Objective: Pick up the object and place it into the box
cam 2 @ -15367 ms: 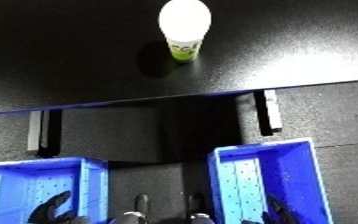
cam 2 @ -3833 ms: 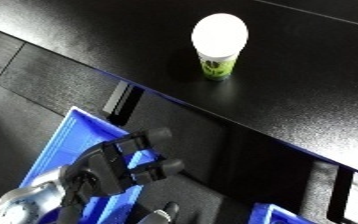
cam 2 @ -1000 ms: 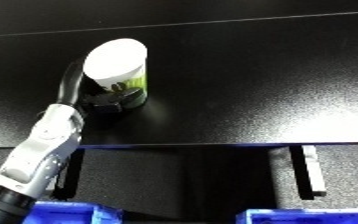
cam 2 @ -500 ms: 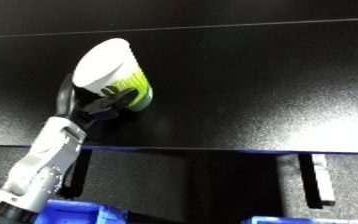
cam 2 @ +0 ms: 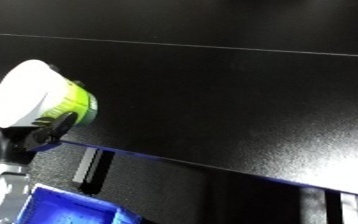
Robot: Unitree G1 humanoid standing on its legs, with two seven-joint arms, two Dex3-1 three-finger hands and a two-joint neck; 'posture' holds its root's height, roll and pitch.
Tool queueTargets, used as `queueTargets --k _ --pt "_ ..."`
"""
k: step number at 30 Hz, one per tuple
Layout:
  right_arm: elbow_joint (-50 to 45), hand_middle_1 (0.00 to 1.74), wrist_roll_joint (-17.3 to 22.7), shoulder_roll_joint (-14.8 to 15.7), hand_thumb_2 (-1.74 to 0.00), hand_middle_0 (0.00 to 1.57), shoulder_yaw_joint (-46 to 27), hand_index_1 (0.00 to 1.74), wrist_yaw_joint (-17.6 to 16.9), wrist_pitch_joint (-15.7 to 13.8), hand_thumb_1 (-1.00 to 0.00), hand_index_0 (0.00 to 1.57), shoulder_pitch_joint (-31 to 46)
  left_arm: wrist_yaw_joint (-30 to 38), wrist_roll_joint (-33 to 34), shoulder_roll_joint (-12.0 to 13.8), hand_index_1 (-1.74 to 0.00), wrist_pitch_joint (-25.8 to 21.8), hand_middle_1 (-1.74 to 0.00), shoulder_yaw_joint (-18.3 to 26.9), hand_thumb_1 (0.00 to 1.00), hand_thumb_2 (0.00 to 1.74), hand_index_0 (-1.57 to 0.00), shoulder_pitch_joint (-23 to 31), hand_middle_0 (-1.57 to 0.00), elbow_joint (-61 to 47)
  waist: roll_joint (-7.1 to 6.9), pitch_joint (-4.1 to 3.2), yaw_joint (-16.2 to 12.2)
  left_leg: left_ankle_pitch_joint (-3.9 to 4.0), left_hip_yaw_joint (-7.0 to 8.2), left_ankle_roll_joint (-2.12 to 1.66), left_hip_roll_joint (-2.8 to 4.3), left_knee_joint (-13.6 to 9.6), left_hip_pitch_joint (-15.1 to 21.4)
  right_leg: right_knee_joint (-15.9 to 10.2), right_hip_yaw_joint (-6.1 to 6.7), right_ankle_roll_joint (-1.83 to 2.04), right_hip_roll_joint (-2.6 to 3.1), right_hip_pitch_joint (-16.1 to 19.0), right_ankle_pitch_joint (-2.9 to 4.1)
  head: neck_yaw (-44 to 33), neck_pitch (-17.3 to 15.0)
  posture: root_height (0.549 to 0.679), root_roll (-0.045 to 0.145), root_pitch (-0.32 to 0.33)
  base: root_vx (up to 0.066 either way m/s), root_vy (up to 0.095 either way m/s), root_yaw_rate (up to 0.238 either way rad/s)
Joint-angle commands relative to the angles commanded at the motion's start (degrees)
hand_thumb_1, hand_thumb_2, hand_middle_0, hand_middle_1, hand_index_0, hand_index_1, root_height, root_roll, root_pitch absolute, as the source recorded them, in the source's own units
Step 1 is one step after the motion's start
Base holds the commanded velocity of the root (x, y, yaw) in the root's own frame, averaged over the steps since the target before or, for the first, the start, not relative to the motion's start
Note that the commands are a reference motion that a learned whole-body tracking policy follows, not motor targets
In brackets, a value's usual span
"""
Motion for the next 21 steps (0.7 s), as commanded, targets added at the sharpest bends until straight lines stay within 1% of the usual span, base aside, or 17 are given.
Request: queueTargets --k 2,4,5,8,10,11,15,17,20,21 --pt "-0.23 0.00 0.49 0.22 0.00 0.00 -0.52 0.00 -0.38 0.01 0.00 0.00 0.43 2.23 1.34 -0.32 -1.22 -1.57 -1.22 2.25 0.70 1.22 -1.10 2.82 -1.10 0.15 0.04 -0.03 0.80 0.07 -0.40 -0.04 -0.34 0.08 0.08 0.26 -0.54 -0.22 -0.19 0.46 -0.45 -1.61 -2.62 0.626 0.047 -0.092 -0.031 -0.030 0.174" --pt "-0.38 0.00 1.00 0.36 0.00 0.00 -0.78 0.00 -0.81 0.22 0.00 0.00 0.53 4.50 2.57 -0.26 -1.22 -2.87 -1.22 4.10 0.70 1.22 -1.10 5.03 -1.10 1.64 0.08 -0.08 1.43 0.21 -0.67 -0.06 -0.52 0.07 0.16 0.49 -1.06 -0.42 -0.32 0.88 -0.89 -3.16 -7.50 0.626 0.049 -0.093 -0.048 -0.026 0.128" --pt "-0.37 0.00 1.36 0.35 0.00 0.00 -0.81 0.00 -1.00 0.40 0.00 0.00 0.46 5.60 3.19 -0.04 -1.22 -3.68 -1.22 4.86 0.70 1.22 -1.10 6.05 -1.10 2.92 0.10 -0.10 1.70 0.35 -0.80 -0.10 -0.55 -0.03 0.24 0.55 -1.32 -0.51 -0.36 1.15 -1.11 -3.91 -9.90 0.626 0.050 -0.094 -0.049 -0.028 0.114" --pt "0.00 0.00 2.35 0.18 0.00 0.00 -0.81 0.00 -1.41 1.16 0.00 0.00 -0.12 8.65 4.62 0.61 -1.22 -6.65 -1.22 6.05 0.70 1.22 -1.10 8.60 -1.10 8.32 0.13 -0.17 2.30 0.96 -1.23 -0.35 -0.48 -0.65 0.75 0.61 -1.98 -0.77 -0.43 2.17 -1.72 -6.82 -14.48 0.626 0.052 -0.101 -0.019 -0.014 0.092" --pt "0.43 0.00 2.79 0.06 0.00 0.00 -0.85 0.00 -1.61 1.62 0.00 0.00 -0.57 9.99 3.72 0.45 -1.22 -8.84 -1.22 6.38 0.70 1.22 -1.10 10.15 -1.10 12.65 0.15 -0.19 2.65 1.31 -1.50 -0.48 -0.40 -1.10 1.23 0.52 -2.28 -0.94 -0.48 2.98 -2.11 -8.96 -16.17 0.627 0.053 -0.107 0.017 0.007 0.067" --pt "0.67 0.00 2.93 0.03 0.00 0.00 -0.90 0.00 -1.69 1.82 0.00 0.00 -0.77 10.23 2.38 -0.01 -1.22 -10.15 -1.22 6.66 0.70 1.22 -1.10 11.12 -1.10 15.12 0.15 -0.22 2.84 1.43 -1.60 -0.49 -0.38 -1.29 1.45 0.45 -2.40 -1.02 -0.51 3.38 -2.30 -10.28 -16.94 0.627 0.054 -0.109 0.021 0.014 0.050" --pt "1.73 0.00 3.11 -0.27 0.00 0.00 -1.00 0.00 -1.74 2.55 0.00 0.00 -1.26 10.09 -4.43 -2.49 -1.22 -14.76 -1.22 8.10 0.70 1.22 -1.10 14.74 -1.10 25.04 -0.06 -0.52 3.38 1.74 -1.86 -0.31 -0.23 -1.99 1.93 -0.14 -2.75 -1.29 -0.46 4.73 -2.88 -15.42 -18.52 0.628 0.054 -0.115 0.021 0.012 0.023" --pt "2.34 0.00 2.87 -0.34 0.00 0.00 -1.08 0.00 -1.63 2.80 0.00 0.00 -1.38 10.29 -8.26 -3.21 -1.22 -15.32 -1.22 8.64 0.70 1.22 -1.10 15.78 -1.10 29.32 -0.30 -0.69 3.42 1.89 -1.93 -0.21 -0.16 -2.34 1.95 -0.53 -2.82 -1.42 -0.31 5.23 -3.08 -17.39 -18.93 0.629 0.054 -0.114 0.018 0.019 0.022" --pt "3.35 0.00 2.20 -0.42 0.00 0.00 -1.07 0.00 -1.43 3.06 0.00 0.00 -1.59 9.86 -14.09 -3.59 -1.22 -14.39 -1.22 9.33 0.70 1.22 -1.10 16.95 -1.10 35.70 -0.67 -0.86 3.25 2.20 -1.97 -0.09 -0.03 -2.97 1.88 -1.02 -2.80 -1.65 -0.03 5.69 -3.38 -20.43 -18.77 0.629 0.053 -0.113 0.007 0.033 0.026" --pt "3.60 0.00 1.94 -0.47 0.00 0.00 -1.02 0.00 -1.35 3.11 0.00 0.00 -1.65 9.34 -15.34 -3.53 -1.13 -13.76 -1.13 9.53 0.65 1.13 -1.02 17.10 -1.02 37.65 -0.78 -0.89 3.14 2.31 -1.96 -0.07 0.01 -3.17 1.86 -1.13 -2.76 -1.72 0.08 5.75 -3.46 -21.08 -18.58 0.629 0.053 -0.112 -0.001 0.040 0.011"
